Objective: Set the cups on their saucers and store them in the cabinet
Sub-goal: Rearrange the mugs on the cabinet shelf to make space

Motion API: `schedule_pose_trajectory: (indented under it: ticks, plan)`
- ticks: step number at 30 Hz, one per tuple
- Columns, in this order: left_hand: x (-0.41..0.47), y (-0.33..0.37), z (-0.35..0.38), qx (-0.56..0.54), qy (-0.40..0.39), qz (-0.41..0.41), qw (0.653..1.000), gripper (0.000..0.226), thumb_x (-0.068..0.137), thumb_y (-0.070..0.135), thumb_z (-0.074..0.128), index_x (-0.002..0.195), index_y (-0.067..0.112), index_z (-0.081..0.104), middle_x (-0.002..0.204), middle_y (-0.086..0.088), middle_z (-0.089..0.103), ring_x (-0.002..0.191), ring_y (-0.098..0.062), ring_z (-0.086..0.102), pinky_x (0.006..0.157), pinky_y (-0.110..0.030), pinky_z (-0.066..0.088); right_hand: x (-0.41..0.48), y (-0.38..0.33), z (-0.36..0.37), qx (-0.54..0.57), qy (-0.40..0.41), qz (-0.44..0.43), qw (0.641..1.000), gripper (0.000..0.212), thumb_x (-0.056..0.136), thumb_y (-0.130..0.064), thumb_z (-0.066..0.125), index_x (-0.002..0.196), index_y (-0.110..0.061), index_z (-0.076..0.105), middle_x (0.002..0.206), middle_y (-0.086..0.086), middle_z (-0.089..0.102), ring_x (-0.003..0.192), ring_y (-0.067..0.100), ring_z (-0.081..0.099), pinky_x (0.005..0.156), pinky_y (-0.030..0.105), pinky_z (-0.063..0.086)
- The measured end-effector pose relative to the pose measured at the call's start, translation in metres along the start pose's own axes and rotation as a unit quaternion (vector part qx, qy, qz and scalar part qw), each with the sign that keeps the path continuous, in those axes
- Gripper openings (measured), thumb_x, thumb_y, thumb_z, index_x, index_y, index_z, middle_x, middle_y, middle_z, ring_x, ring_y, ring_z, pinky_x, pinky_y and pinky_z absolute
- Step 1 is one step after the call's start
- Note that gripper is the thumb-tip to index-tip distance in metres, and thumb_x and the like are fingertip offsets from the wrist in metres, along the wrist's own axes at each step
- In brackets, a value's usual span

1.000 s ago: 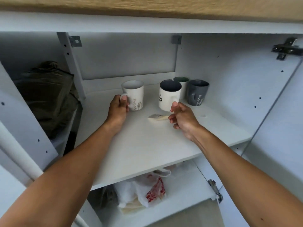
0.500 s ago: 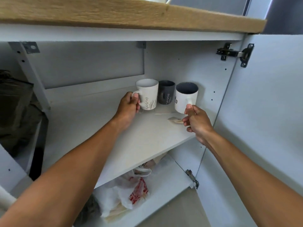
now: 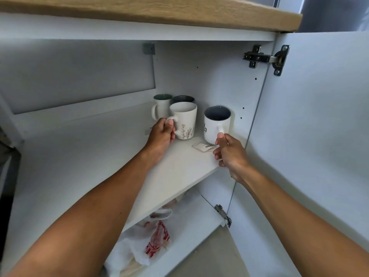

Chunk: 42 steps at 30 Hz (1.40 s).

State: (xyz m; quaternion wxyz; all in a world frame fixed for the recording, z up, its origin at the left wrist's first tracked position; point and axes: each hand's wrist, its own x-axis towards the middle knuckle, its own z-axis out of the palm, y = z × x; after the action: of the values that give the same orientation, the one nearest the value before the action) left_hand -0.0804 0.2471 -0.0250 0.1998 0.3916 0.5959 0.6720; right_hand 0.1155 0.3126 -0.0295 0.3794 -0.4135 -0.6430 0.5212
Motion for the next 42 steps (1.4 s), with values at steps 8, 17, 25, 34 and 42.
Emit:
schedule_pose_trajectory:
  ticks: [8, 17, 25, 34, 42]
  plan:
    - [0.008, -0.006, 0.015, 0.016, -0.018, 0.0, 1.0, 0.027, 0.106, 0.018, 0.037, 0.08, 0.017, 0.044, 0.074, 0.002, 0.048, 0.048, -0.002, 0.042, 0.054, -0.022, 0.036, 0.001, 0.002, 0.004, 0.017, 0.01, 0.008, 1.0, 0.036, 0.102, -0.041, 0.044, 0.08, -0.015, 0.054, 0.067, 0.006, 0.056, 0.052, 0.015, 0.049, 0.043, 0.02, 0.033]
    - [0.022, -0.012, 0.023, 0.055, -0.018, 0.001, 0.998, 0.028, 0.106, 0.019, 0.038, 0.079, 0.017, 0.045, 0.068, 0.0, 0.049, 0.054, -0.01, 0.043, 0.056, -0.028, 0.039, 0.003, 0.001, 0.017, 0.01, 0.052, -0.003, 0.999, 0.039, 0.101, -0.043, 0.046, 0.078, -0.015, 0.059, 0.062, 0.004, 0.061, 0.042, 0.011, 0.055, 0.042, 0.02, 0.037]
    - [0.038, -0.019, 0.024, 0.066, -0.031, 0.007, 0.997, 0.027, 0.106, 0.022, 0.039, 0.08, 0.016, 0.046, 0.071, 0.0, 0.051, 0.055, -0.009, 0.045, 0.056, -0.024, 0.04, 0.014, 0.003, 0.016, -0.018, 0.04, -0.044, 0.998, 0.043, 0.099, -0.047, 0.05, 0.076, -0.014, 0.062, 0.061, 0.011, 0.067, 0.044, 0.017, 0.063, 0.041, 0.013, 0.035]
    - [0.045, -0.02, 0.019, 0.054, -0.043, -0.001, 0.998, 0.025, 0.105, 0.024, 0.042, 0.082, 0.02, 0.051, 0.082, 0.004, 0.061, 0.057, -0.006, 0.047, 0.052, -0.016, 0.04, 0.019, 0.006, 0.018, -0.071, 0.013, -0.1, 0.992, 0.047, 0.1, -0.043, 0.05, 0.081, -0.003, 0.064, 0.058, 0.009, 0.066, 0.035, 0.014, 0.054, 0.049, 0.018, 0.046]
    - [0.044, -0.02, 0.014, 0.061, -0.052, -0.021, 0.997, 0.027, 0.104, 0.031, 0.044, 0.083, 0.022, 0.057, 0.089, 0.009, 0.066, 0.062, -0.007, 0.054, 0.056, -0.024, 0.037, 0.022, 0.009, 0.014, -0.145, -0.011, -0.14, 0.979, 0.055, 0.1, -0.049, 0.048, 0.083, 0.001, 0.062, 0.059, 0.006, 0.068, 0.042, 0.019, 0.057, 0.055, 0.028, 0.049]
